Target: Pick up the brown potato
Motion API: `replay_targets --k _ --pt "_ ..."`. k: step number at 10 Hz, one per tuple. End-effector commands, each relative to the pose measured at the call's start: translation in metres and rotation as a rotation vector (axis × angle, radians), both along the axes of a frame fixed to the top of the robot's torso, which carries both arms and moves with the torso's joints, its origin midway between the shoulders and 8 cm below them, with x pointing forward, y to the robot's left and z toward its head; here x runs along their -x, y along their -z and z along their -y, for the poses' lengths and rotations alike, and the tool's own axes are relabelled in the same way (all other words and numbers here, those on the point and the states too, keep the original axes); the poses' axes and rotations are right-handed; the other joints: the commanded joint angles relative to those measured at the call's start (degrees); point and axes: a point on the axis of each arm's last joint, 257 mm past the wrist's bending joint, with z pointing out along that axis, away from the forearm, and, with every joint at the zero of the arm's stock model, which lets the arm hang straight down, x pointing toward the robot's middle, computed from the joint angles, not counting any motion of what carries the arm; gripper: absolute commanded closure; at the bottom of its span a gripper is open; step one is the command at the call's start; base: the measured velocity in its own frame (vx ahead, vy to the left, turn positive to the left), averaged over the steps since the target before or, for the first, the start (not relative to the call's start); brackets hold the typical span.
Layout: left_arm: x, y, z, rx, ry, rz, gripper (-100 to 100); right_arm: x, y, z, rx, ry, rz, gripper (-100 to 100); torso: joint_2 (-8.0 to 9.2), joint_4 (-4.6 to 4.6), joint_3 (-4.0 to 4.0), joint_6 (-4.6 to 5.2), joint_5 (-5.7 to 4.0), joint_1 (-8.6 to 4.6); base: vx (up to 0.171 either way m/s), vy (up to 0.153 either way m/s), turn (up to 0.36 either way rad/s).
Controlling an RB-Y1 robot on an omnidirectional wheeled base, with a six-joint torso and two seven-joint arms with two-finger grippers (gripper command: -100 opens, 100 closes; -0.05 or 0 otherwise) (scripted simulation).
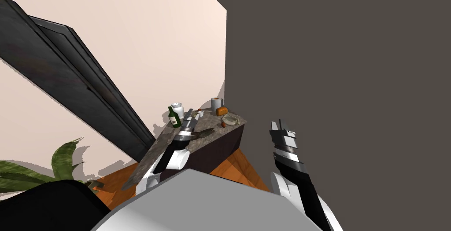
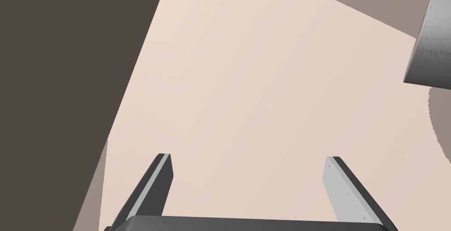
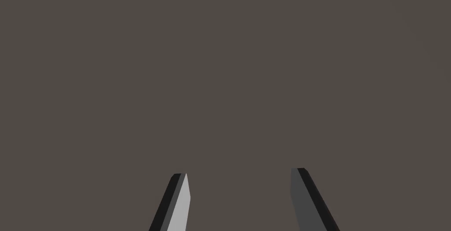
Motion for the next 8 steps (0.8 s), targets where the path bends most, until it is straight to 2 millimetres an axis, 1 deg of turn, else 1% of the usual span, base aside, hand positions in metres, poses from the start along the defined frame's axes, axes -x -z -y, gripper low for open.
replay_targets --k 1,2,3,4,5,6,7,8 --pt "-0.011 0.001 -0.002 -0.035 -0.006 -0.031 -100 0.0 0.0 0.0 0.0 0.0 0.0 0 0.0 0.0 0.0 0.0 0.0 0.0 0.007 -0.044 0.046" --pt "-0.013 0.004 -0.002 -0.033 -0.007 -0.047 -100 0.0 0.0 0.0 0.0 0.0 0.0 0 0.02 0.0 0.01 0.0 0.01 0.03 0.002 -0.025 0.012" --pt "-0.021 0.006 -0.003 -0.055 -0.013 -0.067 -100 0.0 0.0 0.0 0.0 0.0 0.0 0 0.05 0.01 0.03 0.0 0.02 0.09 0.0 -0.019 0.022" --pt "-0.023 0.009 -0.004 -0.053 -0.013 -0.08 -100 0.0 0.0 0.0 0.0 0.0 0.0 0 0.05 0.01 0.03 0.0 0.03 0.13 -0.001 -0.013 0.014" --pt "-0.032 0.01 -0.005 -0.076 -0.02 -0.1 -100 0.0 0.0 0.0 0.0 0.0 0.0 0 0.07 0.01 0.04 0.0 0.03 0.15 -0.002 -0.015 0.017" --pt "-0.034 0.014 -0.006 -0.073 -0.021 -0.119 -100 0.0 0.0 0.0 0.0 0.0 0.0 0 0.06 0.01 0.04 0.0 0.04 0.15 -0.001 -0.012 0.006" --pt "-0.043 0.015 -0.006 -0.097 -0.028 -0.136 -100 0.0 0.0 0.0 0.0 0.0 0.0 0 0.07 0.01 0.04 0.0 0.04 0.16 -0.001 -0.015 0.008" --pt "-0.046 0.021 -0.007 -0.094 -0.03 -0.161 -100 0.0 0.0 0.0 0.0 0.0 0.0 0 0.06 0.01 0.04 0.0 0.04 0.15 -0.001 -0.012 0.005"
